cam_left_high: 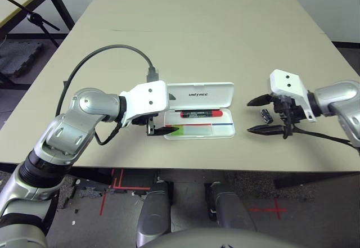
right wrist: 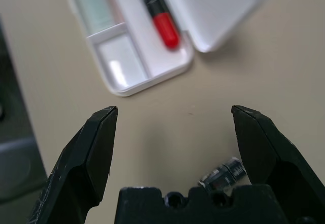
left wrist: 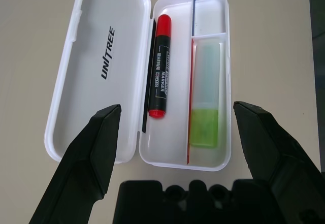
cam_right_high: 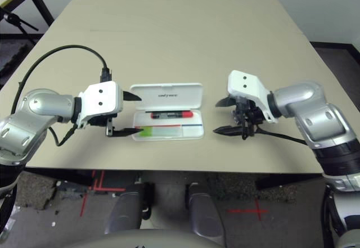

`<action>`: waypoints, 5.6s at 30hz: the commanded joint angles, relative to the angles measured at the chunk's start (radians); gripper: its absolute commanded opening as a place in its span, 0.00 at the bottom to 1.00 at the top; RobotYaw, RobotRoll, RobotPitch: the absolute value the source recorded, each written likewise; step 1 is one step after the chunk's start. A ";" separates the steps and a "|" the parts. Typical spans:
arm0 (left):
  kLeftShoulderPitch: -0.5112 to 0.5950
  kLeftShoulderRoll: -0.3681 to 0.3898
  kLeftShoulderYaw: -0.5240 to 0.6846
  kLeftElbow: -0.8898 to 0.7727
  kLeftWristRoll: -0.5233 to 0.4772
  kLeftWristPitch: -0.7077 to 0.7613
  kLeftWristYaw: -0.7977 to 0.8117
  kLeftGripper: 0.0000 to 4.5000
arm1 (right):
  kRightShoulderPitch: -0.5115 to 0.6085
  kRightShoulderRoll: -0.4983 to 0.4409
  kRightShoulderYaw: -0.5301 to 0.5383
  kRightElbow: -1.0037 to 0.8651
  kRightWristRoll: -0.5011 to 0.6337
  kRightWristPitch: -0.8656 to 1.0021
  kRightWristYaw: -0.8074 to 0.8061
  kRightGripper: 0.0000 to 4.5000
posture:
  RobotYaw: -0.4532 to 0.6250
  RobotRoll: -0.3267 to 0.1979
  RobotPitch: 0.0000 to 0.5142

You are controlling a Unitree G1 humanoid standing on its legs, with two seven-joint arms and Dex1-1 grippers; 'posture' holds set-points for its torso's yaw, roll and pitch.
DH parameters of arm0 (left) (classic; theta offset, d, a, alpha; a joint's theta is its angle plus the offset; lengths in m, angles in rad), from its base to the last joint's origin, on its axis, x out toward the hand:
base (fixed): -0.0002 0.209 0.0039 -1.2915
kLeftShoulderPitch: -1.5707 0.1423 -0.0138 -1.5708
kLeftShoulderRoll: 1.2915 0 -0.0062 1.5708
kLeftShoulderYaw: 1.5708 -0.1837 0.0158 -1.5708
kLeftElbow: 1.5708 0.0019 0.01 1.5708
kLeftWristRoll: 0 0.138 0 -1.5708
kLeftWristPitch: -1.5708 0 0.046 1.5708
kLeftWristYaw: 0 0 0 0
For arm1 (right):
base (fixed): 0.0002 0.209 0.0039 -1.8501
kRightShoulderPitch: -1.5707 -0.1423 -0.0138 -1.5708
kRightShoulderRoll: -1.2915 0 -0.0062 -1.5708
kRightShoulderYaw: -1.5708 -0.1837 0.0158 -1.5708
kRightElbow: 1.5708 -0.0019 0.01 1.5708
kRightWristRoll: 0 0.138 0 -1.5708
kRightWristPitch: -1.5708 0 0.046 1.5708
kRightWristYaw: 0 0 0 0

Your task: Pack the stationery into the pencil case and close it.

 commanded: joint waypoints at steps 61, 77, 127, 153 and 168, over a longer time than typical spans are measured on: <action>-0.055 -0.068 -0.109 0.050 0.087 -0.015 -0.011 1.00 | -0.084 -0.015 0.281 0.116 -0.101 0.119 -0.355 0.07 | 0.45 0.62 0.26; -0.054 -0.059 -0.112 0.059 0.093 -0.017 -0.011 1.00 | -0.052 -0.064 0.264 0.119 -0.137 -0.660 0.124 0.07 | 0.45 0.62 0.27; -0.028 -0.057 -0.109 0.034 0.103 -0.002 0.019 1.00 | -0.116 0.081 0.172 0.191 -0.160 -0.582 0.231 0.99 | 0.48 0.62 0.26; 0.017 0.033 -0.059 0.001 0.062 0.038 -0.019 0.91 | -0.071 -0.082 -0.058 0.412 0.020 -0.490 0.284 1.00 | 0.47 0.62 0.27; 0.186 0.383 0.048 0.226 0.201 -0.147 -0.076 0.01 | -0.093 -0.066 -0.044 0.442 0.011 -0.509 0.284 1.00 | 0.48 0.62 0.26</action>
